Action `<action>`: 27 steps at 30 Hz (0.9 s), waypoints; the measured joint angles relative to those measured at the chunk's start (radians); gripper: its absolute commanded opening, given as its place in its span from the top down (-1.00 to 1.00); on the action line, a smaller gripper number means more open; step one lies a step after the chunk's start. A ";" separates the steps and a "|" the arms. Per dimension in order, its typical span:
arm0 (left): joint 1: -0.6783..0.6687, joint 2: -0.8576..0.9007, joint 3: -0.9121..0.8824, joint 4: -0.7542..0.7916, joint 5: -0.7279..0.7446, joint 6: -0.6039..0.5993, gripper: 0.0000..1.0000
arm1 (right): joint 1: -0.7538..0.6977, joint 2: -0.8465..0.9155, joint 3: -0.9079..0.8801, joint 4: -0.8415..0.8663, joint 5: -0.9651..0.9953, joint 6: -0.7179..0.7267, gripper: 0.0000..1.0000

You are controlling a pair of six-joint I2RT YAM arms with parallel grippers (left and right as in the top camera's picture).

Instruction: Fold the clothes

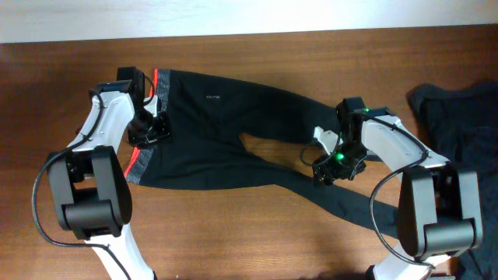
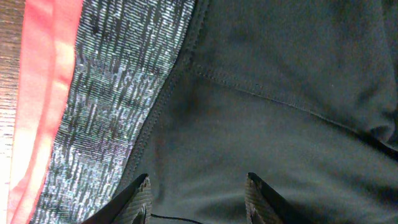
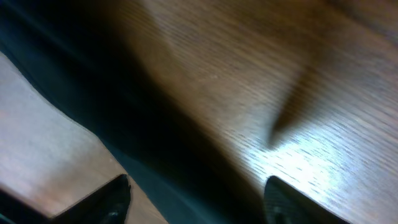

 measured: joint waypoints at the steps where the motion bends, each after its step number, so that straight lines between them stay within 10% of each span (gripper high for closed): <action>1: 0.000 0.000 0.000 0.000 0.000 0.000 0.03 | 0.000 0.000 -0.002 0.000 -0.008 -0.008 -0.11; 18: 0.000 0.000 0.000 0.000 0.000 0.000 0.03 | 0.000 0.000 -0.002 -0.053 -0.079 0.011 0.88; 27: 0.000 0.000 0.000 0.000 0.000 0.000 0.02 | 0.000 0.000 -0.002 -0.103 -0.082 0.081 0.92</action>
